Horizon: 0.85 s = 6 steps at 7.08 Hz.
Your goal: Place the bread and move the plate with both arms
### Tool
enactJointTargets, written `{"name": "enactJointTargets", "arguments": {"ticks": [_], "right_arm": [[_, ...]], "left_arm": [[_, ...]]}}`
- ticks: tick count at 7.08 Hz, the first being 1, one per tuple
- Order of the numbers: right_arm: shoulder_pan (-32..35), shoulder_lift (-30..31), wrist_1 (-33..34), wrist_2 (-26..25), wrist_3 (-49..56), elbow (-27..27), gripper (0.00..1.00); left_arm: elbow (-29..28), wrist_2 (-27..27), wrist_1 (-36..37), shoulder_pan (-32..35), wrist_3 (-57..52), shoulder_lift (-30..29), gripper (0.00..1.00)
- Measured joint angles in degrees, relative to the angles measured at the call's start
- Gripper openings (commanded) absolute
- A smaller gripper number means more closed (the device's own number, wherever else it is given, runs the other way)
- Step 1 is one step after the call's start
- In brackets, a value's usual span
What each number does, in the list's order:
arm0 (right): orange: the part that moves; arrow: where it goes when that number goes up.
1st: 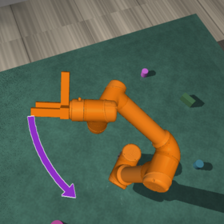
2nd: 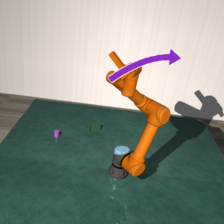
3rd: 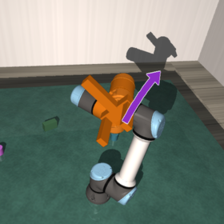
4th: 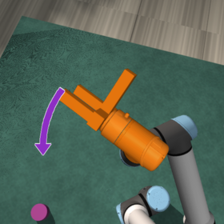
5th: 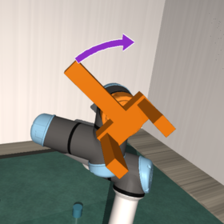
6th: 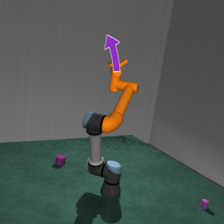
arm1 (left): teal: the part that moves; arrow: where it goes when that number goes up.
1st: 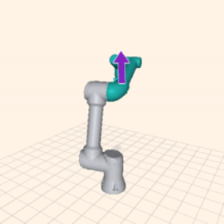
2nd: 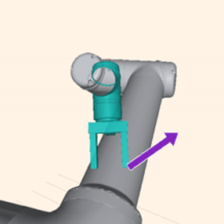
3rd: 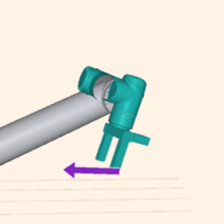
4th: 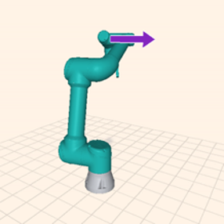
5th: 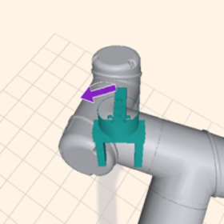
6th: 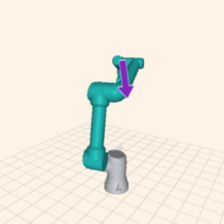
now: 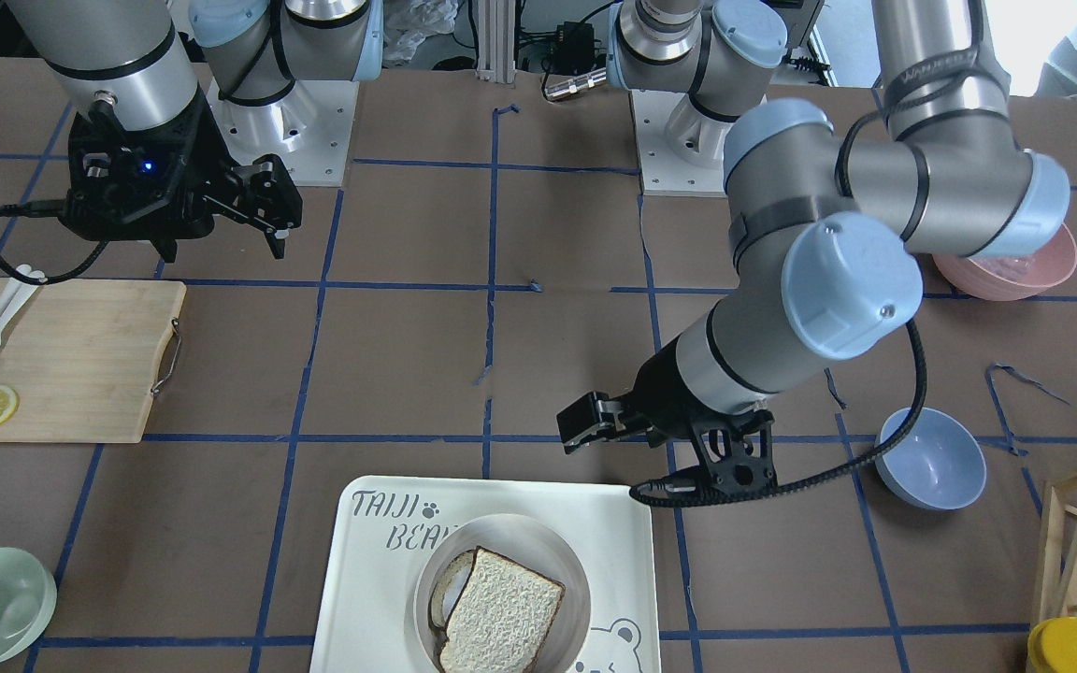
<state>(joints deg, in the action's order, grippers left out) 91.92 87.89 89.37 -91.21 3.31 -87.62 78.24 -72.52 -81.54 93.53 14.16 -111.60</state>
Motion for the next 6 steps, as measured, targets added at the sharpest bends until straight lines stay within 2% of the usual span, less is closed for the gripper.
{"name": "enactJointTargets", "arguments": {"ticks": [3, 6], "right_arm": [[-0.1, 0.9, -1.3, -0.1, -0.2, 0.2, 1.0], [-0.1, 1.3, -1.7, -0.6, -3.4, 0.1, 1.0]], "left_arm": [[0.0, -3.1, -12.7, 0.1, -0.5, 11.1, 1.0], [2.4, -9.9, -17.3, 0.2, -1.9, 17.6, 1.0]]}}
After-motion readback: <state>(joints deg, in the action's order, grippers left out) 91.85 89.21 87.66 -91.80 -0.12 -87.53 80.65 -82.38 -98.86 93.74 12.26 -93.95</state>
